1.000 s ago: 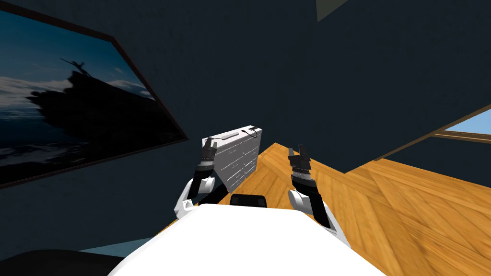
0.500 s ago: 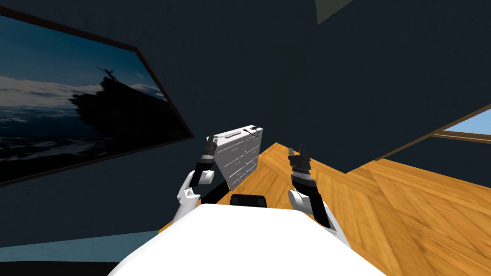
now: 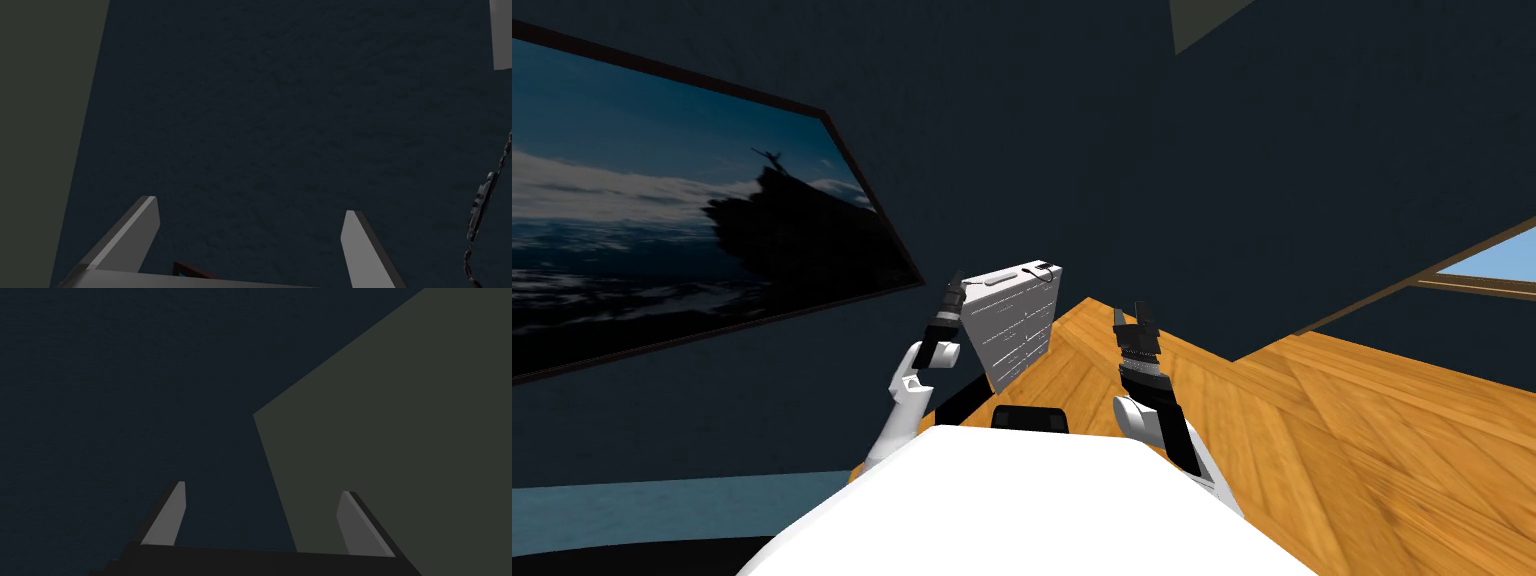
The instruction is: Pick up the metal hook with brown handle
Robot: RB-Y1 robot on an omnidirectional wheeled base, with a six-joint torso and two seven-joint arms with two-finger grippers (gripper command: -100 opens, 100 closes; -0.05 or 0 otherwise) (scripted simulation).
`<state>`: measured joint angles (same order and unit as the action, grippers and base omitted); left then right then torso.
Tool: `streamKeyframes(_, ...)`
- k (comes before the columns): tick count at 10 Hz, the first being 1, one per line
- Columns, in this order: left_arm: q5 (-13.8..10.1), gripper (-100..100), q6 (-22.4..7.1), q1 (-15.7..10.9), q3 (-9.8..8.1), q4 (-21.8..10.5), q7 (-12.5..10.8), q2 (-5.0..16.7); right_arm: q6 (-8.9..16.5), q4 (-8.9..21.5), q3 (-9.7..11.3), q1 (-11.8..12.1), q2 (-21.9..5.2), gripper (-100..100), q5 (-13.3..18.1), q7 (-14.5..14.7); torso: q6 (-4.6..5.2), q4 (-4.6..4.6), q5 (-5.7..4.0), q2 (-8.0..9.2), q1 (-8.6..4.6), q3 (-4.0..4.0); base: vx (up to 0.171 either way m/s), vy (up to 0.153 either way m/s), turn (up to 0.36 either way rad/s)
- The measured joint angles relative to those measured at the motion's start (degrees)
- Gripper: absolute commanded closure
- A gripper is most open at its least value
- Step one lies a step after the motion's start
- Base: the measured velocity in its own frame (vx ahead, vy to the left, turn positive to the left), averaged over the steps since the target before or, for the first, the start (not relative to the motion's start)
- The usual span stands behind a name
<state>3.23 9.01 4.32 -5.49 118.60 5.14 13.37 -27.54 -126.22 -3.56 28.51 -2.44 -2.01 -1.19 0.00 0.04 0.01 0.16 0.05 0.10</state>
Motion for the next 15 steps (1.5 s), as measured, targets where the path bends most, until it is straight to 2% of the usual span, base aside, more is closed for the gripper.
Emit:
streamKeyframes(1, -0.17, -100, -1.27, -2.04, -0.41, -1.84, 0.76, 0.76, 0.00, 0.00, 0.00, 0.00, 0.00, 0, 0.00, 0.00, 0.00, -0.01, 0.00, -0.01, 0.01, -0.01, -0.042, 0.010, 0.008)
streamKeyframes(4, -0.93, -100, -5.55, -6.65, -1.55, -4.21, 2.26, 2.87, 0.00, 0.00, 0.00, 0.00, 0.00, 0, 0.00, 0.00, 0.00, 0.00, -0.01, -0.01, -0.03, -0.01, -0.037, 0.007, 0.008)
streamKeyframes(5, -0.92, -100, -6.52, -8.11, -1.59, -4.64, 2.46, 2.91, 0.00, 0.00, 0.00, 0.00, 0.00, 0, 0.00, 0.00, 0.00, -0.02, -0.01, -0.09, -0.05, -0.05, -0.030, 0.014, 0.008)
streamKeyframes(8, -1.67, -100, -11.39, -13.91, -2.69, -8.49, 4.29, 4.94, 0.00, 0.00, 0.00, 0.00, 0.00, 0, 0.00, 0.00, 0.00, -0.02, -0.01, -0.05, -0.04, -0.04, -0.034, 0.004, 0.003)
streamKeyframes(11, -2.29, -100, -17.21, -19.04, -3.51, -10.95, 6.15, 6.26, 0.00, 0.00, 0.00, 0.00, 0.00, 0, 0.00, 0.00, 0.00, -0.02, -0.02, -0.09, -0.08, -0.05, -0.019, -0.001, -0.002)
streamKeyframes(15, -2.94, -100, -22.33, -25.04, -4.23, -15.13, 7.59, 7.49, 0.00, 0.00, 0.00, 0.01, 0.00, 0, 0.00, 0.00, -0.01, -0.04, -0.02, -0.16, -0.09, -0.09, -0.007, -0.005, -0.009)
